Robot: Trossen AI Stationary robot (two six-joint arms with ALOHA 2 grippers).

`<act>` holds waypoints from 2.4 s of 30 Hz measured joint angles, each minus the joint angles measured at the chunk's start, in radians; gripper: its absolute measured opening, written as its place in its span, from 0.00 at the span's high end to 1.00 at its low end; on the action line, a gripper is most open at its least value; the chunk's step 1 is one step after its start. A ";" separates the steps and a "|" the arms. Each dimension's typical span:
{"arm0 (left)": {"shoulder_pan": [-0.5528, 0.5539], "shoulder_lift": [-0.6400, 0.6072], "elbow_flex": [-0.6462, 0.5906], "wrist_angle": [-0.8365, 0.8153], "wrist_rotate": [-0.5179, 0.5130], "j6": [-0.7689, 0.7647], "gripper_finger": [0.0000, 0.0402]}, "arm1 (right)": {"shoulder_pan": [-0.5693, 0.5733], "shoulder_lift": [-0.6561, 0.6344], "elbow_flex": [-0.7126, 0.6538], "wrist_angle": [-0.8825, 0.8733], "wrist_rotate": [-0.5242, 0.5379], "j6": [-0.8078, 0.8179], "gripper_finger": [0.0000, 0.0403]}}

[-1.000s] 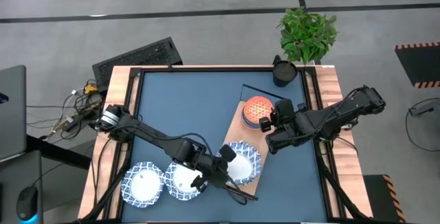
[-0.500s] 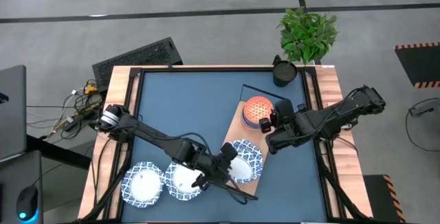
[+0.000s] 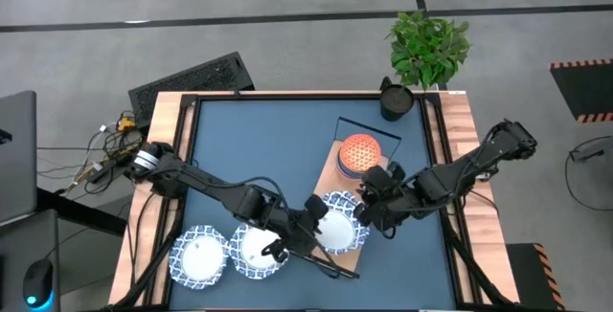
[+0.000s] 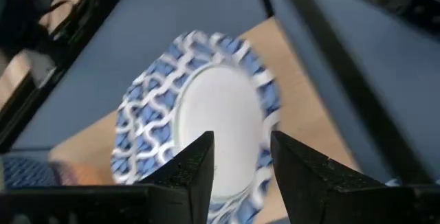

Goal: Place and stack bowls onto a shelf
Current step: Stack the white pattern plate into the white pattern plate on the shelf

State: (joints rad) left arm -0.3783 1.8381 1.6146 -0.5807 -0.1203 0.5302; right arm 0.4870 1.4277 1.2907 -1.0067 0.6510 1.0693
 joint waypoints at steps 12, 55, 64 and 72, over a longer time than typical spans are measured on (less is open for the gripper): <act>-0.011 -0.139 0.000 -0.112 -0.143 -0.075 0.67 | 0.070 0.000 -0.025 0.338 -0.166 -0.256 0.75; -0.087 -0.297 -0.111 -0.113 -0.116 -0.155 0.68 | -0.131 0.024 -0.333 0.516 -0.418 -0.159 0.75; -0.021 -0.298 -0.300 0.216 0.085 -0.019 0.69 | -0.107 0.022 -0.283 0.485 -0.418 -0.154 0.75; 0.071 -0.298 -0.351 0.258 0.133 0.009 0.91 | -0.108 0.022 -0.253 0.468 -0.417 -0.154 0.75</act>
State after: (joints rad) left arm -0.3072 1.5406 1.2640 -0.3222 0.0128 0.5389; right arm 0.3790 1.4498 1.0382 -0.5389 0.2340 0.9154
